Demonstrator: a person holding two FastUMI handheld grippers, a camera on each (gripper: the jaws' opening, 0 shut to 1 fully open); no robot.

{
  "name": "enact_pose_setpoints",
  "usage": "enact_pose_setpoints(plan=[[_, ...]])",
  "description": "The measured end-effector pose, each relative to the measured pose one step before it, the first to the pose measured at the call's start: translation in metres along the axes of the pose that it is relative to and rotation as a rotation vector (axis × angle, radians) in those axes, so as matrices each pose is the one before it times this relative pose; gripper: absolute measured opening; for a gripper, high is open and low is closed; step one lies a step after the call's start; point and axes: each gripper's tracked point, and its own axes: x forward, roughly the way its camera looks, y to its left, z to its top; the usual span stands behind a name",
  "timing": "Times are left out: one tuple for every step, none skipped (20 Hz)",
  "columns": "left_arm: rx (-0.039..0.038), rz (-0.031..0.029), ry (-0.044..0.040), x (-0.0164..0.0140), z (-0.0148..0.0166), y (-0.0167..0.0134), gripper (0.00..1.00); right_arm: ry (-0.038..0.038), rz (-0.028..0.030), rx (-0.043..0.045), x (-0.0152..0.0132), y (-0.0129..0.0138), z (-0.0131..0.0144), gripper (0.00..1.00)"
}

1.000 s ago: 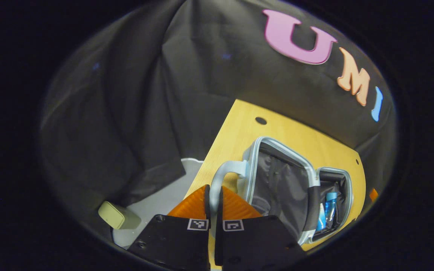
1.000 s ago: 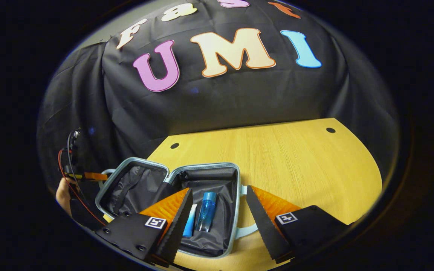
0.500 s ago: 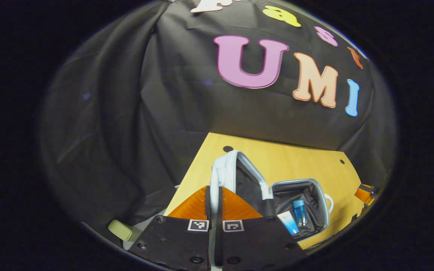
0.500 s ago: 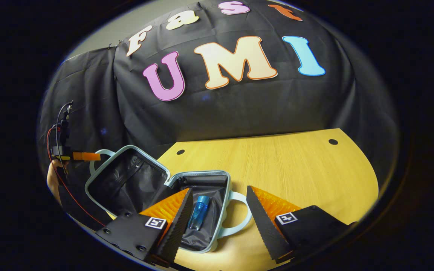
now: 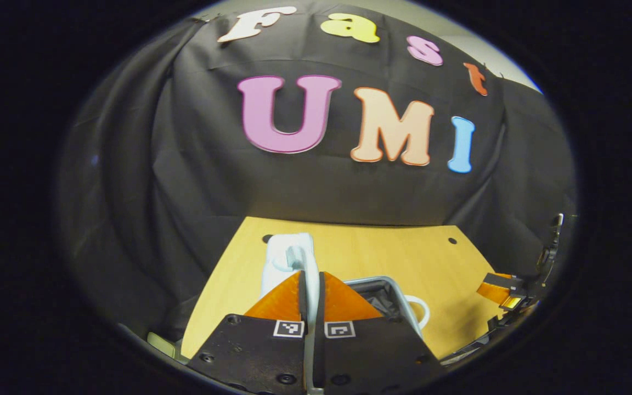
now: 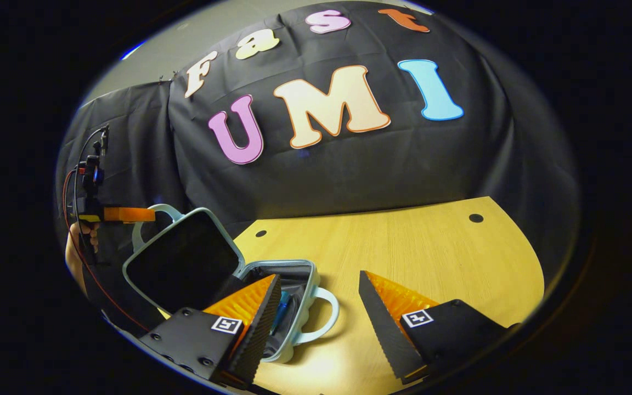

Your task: First open the suitcase, pack the skin care products into it, and then close the suitcase.

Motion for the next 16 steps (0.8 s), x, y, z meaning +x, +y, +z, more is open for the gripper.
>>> enact_pose_setpoints(plan=[[-0.00388, -0.03061, -0.00539, 0.00330, -0.00247, -0.01705, 0.02, -0.00388, -0.00403, 0.00553, -0.00345, -0.00567, 0.00136, 0.90], [-0.00882, -0.03106, -0.00005, 0.00490, -0.00112, -0.01710, 0.00, -0.00115, -0.00575, 0.00428, -0.00352, -0.00486, -0.00018, 0.90], [-0.01299, -0.02740, 0.00250, 0.00563, -0.00214, -0.01529, 0.00, -0.00228, -0.00617, 0.00373, -0.00322, -0.00546, 0.00059, 0.90], [-0.01306, -0.02983, -0.00041, 0.00536, -0.00208, -0.01585, 0.00, -0.00312, -0.00832, 0.00286, -0.00299, -0.00509, 0.00161, 0.90], [-0.01412, -0.03380, 0.00370, 0.00699, -0.00311, -0.01521, 0.00, -0.00373, -0.00896, 0.00294, -0.00309, -0.00564, 0.00156, 0.90], [-0.01485, -0.03216, 0.01083, 0.00570, -0.00512, -0.01518, 0.00, -0.00196, -0.00944, 0.00311, -0.00345, -0.00623, 0.00134, 0.90], [-0.01535, -0.02865, 0.01425, 0.00656, -0.00537, -0.01220, 0.00, -0.00243, -0.00956, 0.00285, -0.00445, -0.00640, 0.00108, 0.90], [-0.01554, -0.02479, 0.01431, 0.00763, -0.00595, -0.00820, 0.00, -0.00043, -0.00919, 0.00142, -0.00332, -0.00602, -0.00031, 0.90], [-0.01199, -0.01755, 0.01407, 0.00612, -0.00562, -0.00861, 0.00, -0.00064, -0.01106, 0.00108, -0.00376, -0.00679, -0.00005, 0.90], [-0.00896, -0.01429, 0.01153, 0.00578, -0.00465, -0.00782, 0.00, 0.00044, -0.01005, 0.00285, -0.00311, -0.00587, -0.00022, 0.90], [-0.00445, -0.01331, 0.01455, 0.00429, -0.00887, -0.00752, 0.00, 0.00269, -0.00845, 0.00377, -0.00378, -0.00559, -0.00137, 0.90], [-0.00195, -0.00812, 0.01254, 0.00594, -0.00608, -0.00670, 0.00, 0.00196, -0.00838, 0.00379, -0.00352, -0.00600, -0.00096, 0.90], [0.00205, -0.00575, 0.01737, 0.00769, -0.00752, -0.00502, 0.00, 0.00268, -0.01002, 0.00349, -0.00388, -0.00606, -0.00102, 0.90], [0.00790, -0.00182, 0.01551, 0.00509, -0.00739, -0.00492, 0.00, 0.00218, -0.00915, 0.00201, -0.00358, -0.00588, -0.00130, 0.90], [0.00649, 0.00059, 0.01750, 0.00543, -0.00635, -0.00515, 0.00, -0.00021, -0.00808, -0.00094, -0.00234, -0.00597, 0.00022, 0.90], [0.00563, 0.00010, 0.01595, 0.00718, -0.00733, -0.00290, 0.00, -0.00047, -0.00730, -0.00225, -0.00256, -0.00523, 0.00045, 0.90]])
